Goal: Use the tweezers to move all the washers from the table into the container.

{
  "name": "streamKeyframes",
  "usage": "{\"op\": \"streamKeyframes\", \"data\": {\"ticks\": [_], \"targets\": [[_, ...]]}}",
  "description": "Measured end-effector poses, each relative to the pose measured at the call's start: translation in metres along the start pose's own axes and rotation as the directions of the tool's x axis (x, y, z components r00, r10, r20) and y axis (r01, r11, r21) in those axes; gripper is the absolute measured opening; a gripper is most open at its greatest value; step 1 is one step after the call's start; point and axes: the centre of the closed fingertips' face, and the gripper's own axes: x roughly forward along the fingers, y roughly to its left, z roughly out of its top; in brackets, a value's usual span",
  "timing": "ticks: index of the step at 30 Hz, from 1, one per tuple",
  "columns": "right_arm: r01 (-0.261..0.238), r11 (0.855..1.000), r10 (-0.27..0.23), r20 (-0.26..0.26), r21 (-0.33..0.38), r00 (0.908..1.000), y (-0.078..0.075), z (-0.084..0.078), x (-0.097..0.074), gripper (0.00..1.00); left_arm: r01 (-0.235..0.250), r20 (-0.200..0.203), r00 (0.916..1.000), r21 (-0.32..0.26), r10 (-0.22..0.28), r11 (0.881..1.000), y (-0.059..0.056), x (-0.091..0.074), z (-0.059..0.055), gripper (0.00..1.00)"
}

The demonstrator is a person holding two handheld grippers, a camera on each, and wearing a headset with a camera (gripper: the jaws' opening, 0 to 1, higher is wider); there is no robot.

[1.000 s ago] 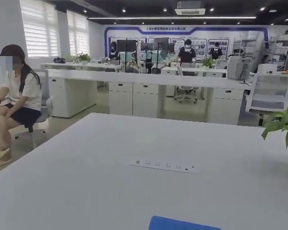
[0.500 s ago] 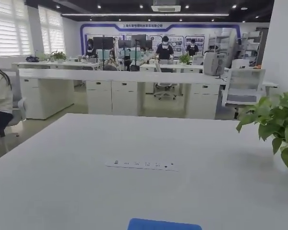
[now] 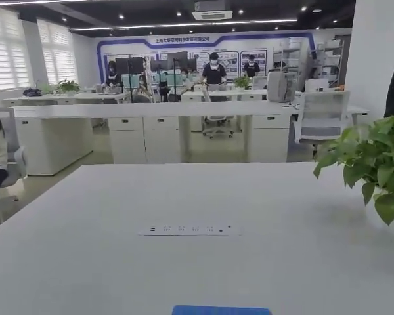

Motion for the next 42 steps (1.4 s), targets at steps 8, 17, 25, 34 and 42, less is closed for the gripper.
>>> {"op": "streamKeyframes", "data": {"ticks": [8,17,25,34,42], "targets": [[-0.014,1.000,0.013,-0.026,-0.009,0.9996,0.004,-0.003,0.002,0.41,0.035,-0.141,0.9900,0.179,-0.009,0.983,0.002,0.023,-0.006,0.12],[-0.007,1.000,0.006,-0.041,-0.013,0.9992,0.005,-0.003,0.002,0.39,0.091,-0.261,0.9651,0.395,0.017,0.914,0.003,0.033,-0.013,0.01],[-0.003,1.000,0.002,-0.053,-0.031,0.9986,0.005,-0.005,0.001,0.39,0.124,-0.295,0.9545,0.516,0.040,0.848,0.001,0.031,-0.013,0.00],[0.022,0.999,-0.023,-0.040,-0.027,0.9989,-0.001,-0.004,-0.002,0.38,0.128,-0.274,0.9614,0.511,0.020,0.850,-0.012,0.005,0.005,0.00],[0.029,0.999,-0.030,-0.037,-0.025,0.9989,-0.003,-0.004,-0.002,0.38,0.124,-0.255,0.9666,0.538,0.021,0.834,-0.020,-0.022,0.027,0.00]]}}
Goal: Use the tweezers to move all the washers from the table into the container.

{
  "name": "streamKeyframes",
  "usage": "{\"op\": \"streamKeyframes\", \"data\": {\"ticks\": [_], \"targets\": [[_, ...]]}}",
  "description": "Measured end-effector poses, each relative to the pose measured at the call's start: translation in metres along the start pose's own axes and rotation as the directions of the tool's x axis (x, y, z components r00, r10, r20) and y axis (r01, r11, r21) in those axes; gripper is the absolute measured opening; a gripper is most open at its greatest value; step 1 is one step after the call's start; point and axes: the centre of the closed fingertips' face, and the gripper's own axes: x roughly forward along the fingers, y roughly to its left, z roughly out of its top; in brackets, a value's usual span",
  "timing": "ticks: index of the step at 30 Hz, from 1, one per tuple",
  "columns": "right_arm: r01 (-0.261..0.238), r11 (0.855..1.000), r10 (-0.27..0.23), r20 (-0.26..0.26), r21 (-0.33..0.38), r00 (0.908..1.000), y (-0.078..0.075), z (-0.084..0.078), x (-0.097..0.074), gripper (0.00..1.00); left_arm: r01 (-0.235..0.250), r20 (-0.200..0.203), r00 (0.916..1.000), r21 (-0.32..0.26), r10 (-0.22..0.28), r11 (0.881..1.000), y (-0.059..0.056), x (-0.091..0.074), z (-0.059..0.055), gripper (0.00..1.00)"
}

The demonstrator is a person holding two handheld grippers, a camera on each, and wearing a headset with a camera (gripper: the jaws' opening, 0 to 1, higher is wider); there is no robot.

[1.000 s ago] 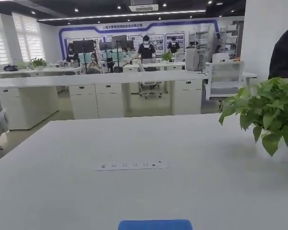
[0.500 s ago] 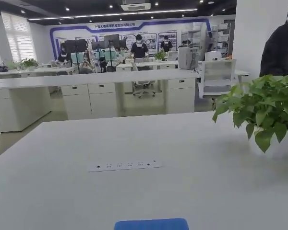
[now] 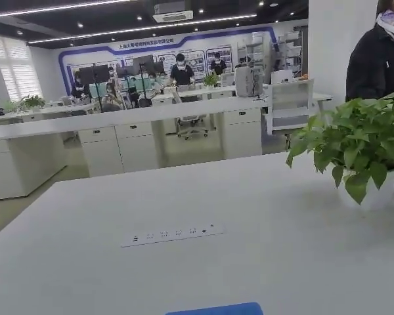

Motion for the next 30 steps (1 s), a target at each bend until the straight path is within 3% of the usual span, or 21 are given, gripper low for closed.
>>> {"op": "streamKeyframes", "data": {"ticks": [8,15,30], "targets": [[-0.006,1.000,0.006,-0.006,-0.004,1.0000,0.002,0.000,0.001,0.38,0.019,0.004,0.9998,0.012,-0.019,1.000,0.006,-0.016,0.020,0.00],[-0.012,1.000,0.012,-0.002,-0.004,0.9999,0.003,0.001,0.002,0.38,0.023,-0.004,0.9997,0.015,-0.023,1.000,0.012,-0.019,0.025,0.00],[-0.015,1.000,0.015,0.016,0.009,0.9997,0.001,0.001,0.002,0.37,0.043,-0.057,0.9977,0.090,-0.038,0.995,0.018,-0.026,0.031,0.00]]}}
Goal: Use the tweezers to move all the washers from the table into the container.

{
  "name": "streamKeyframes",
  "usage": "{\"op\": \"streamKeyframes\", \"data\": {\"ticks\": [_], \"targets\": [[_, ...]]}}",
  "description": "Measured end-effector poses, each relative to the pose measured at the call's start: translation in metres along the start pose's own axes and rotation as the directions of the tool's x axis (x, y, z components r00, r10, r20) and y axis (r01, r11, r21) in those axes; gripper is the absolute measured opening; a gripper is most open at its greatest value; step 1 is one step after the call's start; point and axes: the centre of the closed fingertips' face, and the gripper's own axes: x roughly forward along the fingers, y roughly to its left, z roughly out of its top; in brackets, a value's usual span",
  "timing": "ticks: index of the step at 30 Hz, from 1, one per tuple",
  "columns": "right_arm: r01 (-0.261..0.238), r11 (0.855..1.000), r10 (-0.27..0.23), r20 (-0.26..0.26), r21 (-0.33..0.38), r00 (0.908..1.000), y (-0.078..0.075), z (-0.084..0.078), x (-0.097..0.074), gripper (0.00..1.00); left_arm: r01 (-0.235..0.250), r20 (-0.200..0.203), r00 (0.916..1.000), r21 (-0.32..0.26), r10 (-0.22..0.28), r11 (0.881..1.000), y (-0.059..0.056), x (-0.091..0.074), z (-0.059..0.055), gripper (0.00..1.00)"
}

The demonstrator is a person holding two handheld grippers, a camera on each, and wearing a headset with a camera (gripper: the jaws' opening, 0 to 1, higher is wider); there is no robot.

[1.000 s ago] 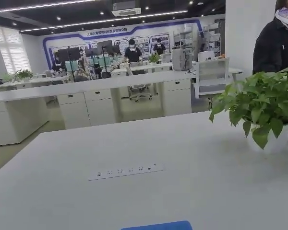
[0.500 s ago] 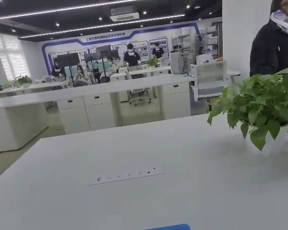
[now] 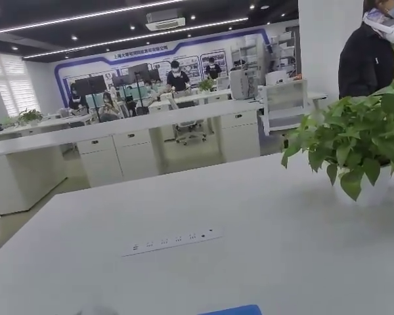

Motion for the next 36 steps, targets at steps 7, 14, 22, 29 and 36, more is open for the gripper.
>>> {"op": "streamKeyframes", "data": {"ticks": [7,14,22,29,36], "targets": [[-0.002,1.000,0.001,0.008,0.007,1.0000,-0.001,0.000,-0.001,0.37,0.021,-0.011,0.9997,0.028,-0.021,0.999,0.003,0.001,0.007,0.00],[-0.002,1.000,0.002,0.015,0.017,0.9999,-0.001,0.001,-0.002,0.37,0.026,0.018,0.9995,0.020,-0.026,0.999,0.008,0.002,0.015,0.00],[-0.001,1.000,0.001,0.014,0.024,0.9999,-0.001,0.001,-0.002,0.37,0.033,0.021,0.9992,0.026,-0.033,0.999,0.012,0.007,0.017,0.00],[-0.003,1.000,0.002,0.013,0.029,0.9999,0.000,0.002,-0.002,0.37,0.043,0.020,0.9988,0.035,-0.044,0.998,0.011,0.013,0.018,0.00],[-0.005,0.999,0.005,0.011,0.033,0.9999,0.001,0.001,-0.001,0.37,0.055,0.014,0.9984,0.022,-0.055,0.998,0.016,0.015,0.016,0.00]]}}
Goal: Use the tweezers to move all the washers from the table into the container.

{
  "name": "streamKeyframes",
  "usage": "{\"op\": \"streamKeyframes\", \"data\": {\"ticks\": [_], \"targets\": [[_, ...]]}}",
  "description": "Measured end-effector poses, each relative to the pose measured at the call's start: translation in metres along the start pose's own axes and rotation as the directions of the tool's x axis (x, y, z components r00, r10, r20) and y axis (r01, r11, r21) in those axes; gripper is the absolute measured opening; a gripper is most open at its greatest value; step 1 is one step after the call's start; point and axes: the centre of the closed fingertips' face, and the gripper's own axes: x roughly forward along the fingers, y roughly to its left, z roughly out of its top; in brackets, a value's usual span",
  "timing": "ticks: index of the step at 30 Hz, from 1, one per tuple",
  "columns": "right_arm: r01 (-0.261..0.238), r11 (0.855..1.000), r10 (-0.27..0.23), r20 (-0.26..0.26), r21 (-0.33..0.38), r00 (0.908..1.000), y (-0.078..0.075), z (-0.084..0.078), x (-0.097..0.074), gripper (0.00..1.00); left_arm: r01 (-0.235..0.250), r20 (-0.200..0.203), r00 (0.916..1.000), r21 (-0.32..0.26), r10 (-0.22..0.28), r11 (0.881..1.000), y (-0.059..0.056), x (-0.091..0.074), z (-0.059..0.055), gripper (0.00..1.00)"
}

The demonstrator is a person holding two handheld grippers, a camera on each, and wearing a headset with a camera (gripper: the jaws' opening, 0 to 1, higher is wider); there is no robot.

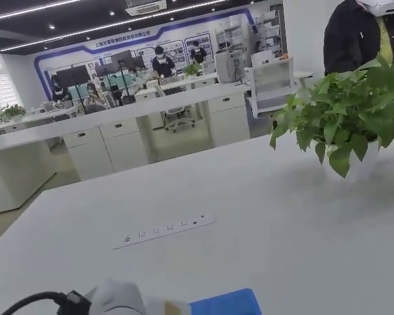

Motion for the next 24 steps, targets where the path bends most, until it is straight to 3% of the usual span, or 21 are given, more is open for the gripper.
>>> {"op": "streamKeyframes", "data": {"ticks": [4,8,10,13,18,24], "targets": [[-0.011,1.000,0.011,0.022,0.016,0.9997,0.001,0.004,-0.001,0.37,0.009,0.008,0.9999,-0.010,-0.009,1.000,0.000,0.001,0.001,0.00],[-0.053,0.997,0.051,0.039,0.054,0.9979,0.008,0.008,-0.001,0.38,0.016,0.015,0.9998,-0.016,-0.016,1.000,-0.002,0.002,0.002,0.00],[-0.054,0.998,0.053,0.024,0.024,0.9983,0.011,0.009,0.001,0.38,0.019,0.018,0.9997,-0.015,-0.019,1.000,-0.003,0.002,0.002,0.00],[-0.099,0.995,0.099,0.007,-0.017,0.9950,0.023,0.015,0.005,0.38,0.021,0.018,0.9996,-0.019,-0.020,1.000,-0.004,0.002,0.000,0.00],[-0.175,0.980,0.169,-0.072,-0.097,0.9830,0.043,0.010,0.012,0.38,0.024,0.026,0.9994,-0.046,-0.023,0.999,-0.003,0.001,-0.002,0.00],[-0.266,0.959,0.261,-0.060,-0.101,0.9635,0.072,0.021,0.020,0.37,0.030,0.036,0.9989,-0.056,-0.028,0.998,-0.004,0.000,-0.005,0.00]]}}
